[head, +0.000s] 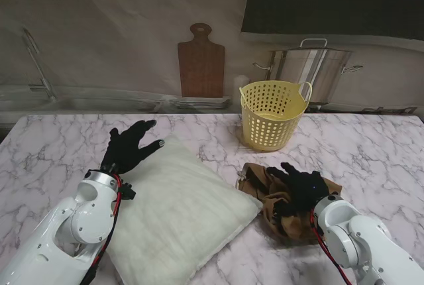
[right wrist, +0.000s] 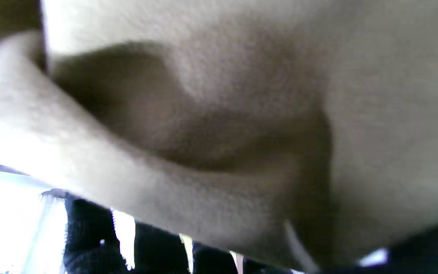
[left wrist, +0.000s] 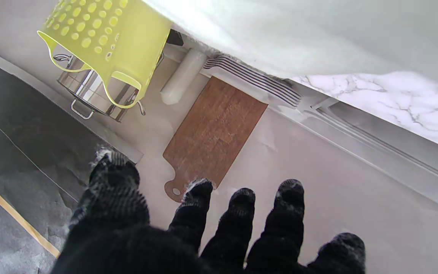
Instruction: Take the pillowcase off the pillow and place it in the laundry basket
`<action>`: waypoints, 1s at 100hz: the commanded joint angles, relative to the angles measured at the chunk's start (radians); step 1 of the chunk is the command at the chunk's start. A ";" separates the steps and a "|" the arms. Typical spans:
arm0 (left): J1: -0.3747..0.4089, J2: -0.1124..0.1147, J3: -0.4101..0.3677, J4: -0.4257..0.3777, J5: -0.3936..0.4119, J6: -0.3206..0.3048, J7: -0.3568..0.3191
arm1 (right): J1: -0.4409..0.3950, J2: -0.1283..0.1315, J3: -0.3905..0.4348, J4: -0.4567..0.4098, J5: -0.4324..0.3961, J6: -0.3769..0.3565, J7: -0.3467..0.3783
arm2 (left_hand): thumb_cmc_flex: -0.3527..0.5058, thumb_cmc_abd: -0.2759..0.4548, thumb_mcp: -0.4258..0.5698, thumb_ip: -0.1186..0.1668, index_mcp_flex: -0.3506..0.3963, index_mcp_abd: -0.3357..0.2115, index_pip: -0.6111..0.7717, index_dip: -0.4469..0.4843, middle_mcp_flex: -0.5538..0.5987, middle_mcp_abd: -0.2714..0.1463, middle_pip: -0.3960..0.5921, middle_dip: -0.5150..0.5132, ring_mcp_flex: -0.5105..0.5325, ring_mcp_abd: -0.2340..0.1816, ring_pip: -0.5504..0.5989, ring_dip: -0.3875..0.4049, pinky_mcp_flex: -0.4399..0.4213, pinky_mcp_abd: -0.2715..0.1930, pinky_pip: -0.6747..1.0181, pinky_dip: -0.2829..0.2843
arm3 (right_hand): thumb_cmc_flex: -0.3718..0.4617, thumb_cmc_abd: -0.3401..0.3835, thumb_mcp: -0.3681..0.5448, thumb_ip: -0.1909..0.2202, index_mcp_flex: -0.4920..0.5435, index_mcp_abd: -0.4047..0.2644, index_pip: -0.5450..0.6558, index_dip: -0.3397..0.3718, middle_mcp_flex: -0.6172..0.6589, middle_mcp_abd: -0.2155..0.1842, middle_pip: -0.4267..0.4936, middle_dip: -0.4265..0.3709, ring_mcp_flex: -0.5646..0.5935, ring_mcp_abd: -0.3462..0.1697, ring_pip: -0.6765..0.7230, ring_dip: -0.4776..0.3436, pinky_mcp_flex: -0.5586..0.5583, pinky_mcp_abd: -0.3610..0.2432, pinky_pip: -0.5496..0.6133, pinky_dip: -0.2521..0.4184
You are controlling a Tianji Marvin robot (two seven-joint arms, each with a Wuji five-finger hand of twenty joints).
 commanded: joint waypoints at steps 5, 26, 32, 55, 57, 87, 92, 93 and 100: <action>-0.001 -0.002 0.007 0.003 -0.004 0.003 -0.016 | 0.027 -0.001 -0.019 0.036 0.013 -0.006 0.017 | 0.012 0.033 -0.013 0.006 -0.028 0.006 -0.018 0.009 -0.040 -0.005 -0.014 0.004 -0.020 -0.021 -0.012 0.011 -0.016 0.019 0.543 -0.002 | 0.194 -0.088 -0.055 0.041 -0.044 -0.019 0.103 0.210 0.033 0.015 0.147 0.066 0.167 -0.054 0.106 0.096 0.150 -0.035 0.111 0.064; -0.003 -0.004 0.015 0.010 -0.011 0.006 -0.014 | 0.069 0.002 -0.069 0.086 0.041 -0.014 0.021 | 0.012 0.036 -0.012 0.006 -0.028 0.006 -0.018 0.008 -0.043 -0.005 -0.014 0.003 -0.022 -0.019 -0.012 0.010 -0.007 0.020 0.525 -0.001 | 0.358 -0.072 0.228 0.028 0.096 -0.186 0.387 0.237 0.183 -0.046 0.449 0.211 0.484 -0.211 0.362 0.334 0.452 -0.338 0.341 0.177; -0.003 -0.004 0.017 0.010 -0.014 0.007 -0.013 | 0.079 0.001 -0.082 0.099 0.051 -0.014 0.008 | 0.012 0.037 -0.012 0.006 -0.029 0.007 -0.018 0.008 -0.044 -0.003 -0.014 0.003 -0.022 -0.019 -0.012 0.011 -0.005 0.020 0.520 0.000 | 0.393 -0.045 0.283 0.030 0.148 -0.216 0.460 0.255 0.244 -0.070 0.504 0.260 0.553 -0.253 0.444 0.389 0.516 -0.405 0.399 0.205; -0.004 -0.006 0.022 0.014 -0.019 0.006 -0.006 | 0.092 -0.006 -0.092 0.123 0.101 -0.009 -0.040 | 0.014 0.038 -0.011 0.006 -0.028 0.006 -0.018 0.008 -0.044 -0.005 -0.013 0.002 -0.021 -0.020 -0.012 0.011 0.001 0.020 0.500 0.005 | 0.526 -0.029 0.383 -0.106 0.559 -0.246 0.884 0.123 0.796 -0.104 0.610 0.537 0.742 -0.387 0.802 0.528 0.742 -0.566 0.602 0.292; -0.004 -0.006 0.022 0.014 -0.019 0.007 -0.005 | 0.090 -0.007 -0.091 0.123 0.105 -0.006 -0.046 | 0.013 0.038 -0.012 0.006 -0.028 0.006 -0.018 0.008 -0.043 -0.005 -0.013 0.002 -0.021 -0.019 -0.012 0.011 0.003 0.021 0.499 0.006 | 0.532 -0.023 0.390 -0.108 0.586 -0.242 0.910 0.105 0.808 -0.098 0.622 0.558 0.743 -0.395 0.834 0.529 0.757 -0.575 0.611 0.297; -0.008 -0.007 0.028 0.014 -0.022 0.015 -0.005 | 0.013 -0.026 0.028 0.013 0.109 0.017 -0.118 | 0.012 0.041 -0.013 0.005 -0.029 0.005 -0.018 0.008 -0.042 -0.005 -0.013 0.003 -0.020 -0.019 -0.011 0.011 0.009 0.021 0.481 0.016 | 0.551 -0.003 0.437 -0.112 0.704 -0.234 0.961 0.153 0.784 -0.055 0.683 0.688 0.746 -0.420 0.921 0.527 0.784 -0.600 0.645 0.312; -0.009 -0.007 0.030 0.015 -0.024 0.015 -0.004 | 0.003 -0.029 0.051 -0.010 0.103 0.018 -0.134 | 0.013 0.042 -0.012 0.006 -0.028 0.006 -0.017 0.008 -0.042 -0.004 -0.013 0.003 -0.021 -0.019 -0.012 0.011 0.009 0.020 0.479 0.018 | 0.551 0.001 0.438 -0.113 0.706 -0.233 0.961 0.160 0.781 -0.053 0.686 0.694 0.746 -0.424 0.923 0.527 0.784 -0.601 0.645 0.312; -0.010 -0.008 0.030 0.016 -0.024 0.015 -0.004 | 0.001 -0.030 0.055 -0.013 0.102 0.017 -0.138 | 0.014 0.042 -0.012 0.006 -0.028 0.006 -0.017 0.008 -0.041 -0.004 -0.013 0.003 -0.021 -0.020 -0.012 0.011 0.010 0.020 0.479 0.018 | 0.552 0.002 0.439 -0.113 0.707 -0.233 0.962 0.162 0.782 -0.053 0.687 0.696 0.746 -0.424 0.924 0.527 0.784 -0.600 0.645 0.312; -0.010 -0.007 0.030 0.016 -0.027 0.014 -0.006 | -0.005 -0.033 0.082 -0.046 0.080 0.017 -0.156 | 0.013 0.043 -0.012 0.006 -0.027 0.006 -0.017 0.008 -0.041 -0.004 -0.013 0.003 -0.020 -0.018 -0.011 0.012 0.011 0.020 0.477 0.021 | 0.551 0.004 0.440 -0.113 0.708 -0.232 0.963 0.167 0.780 -0.052 0.690 0.700 0.746 -0.424 0.925 0.527 0.784 -0.600 0.645 0.312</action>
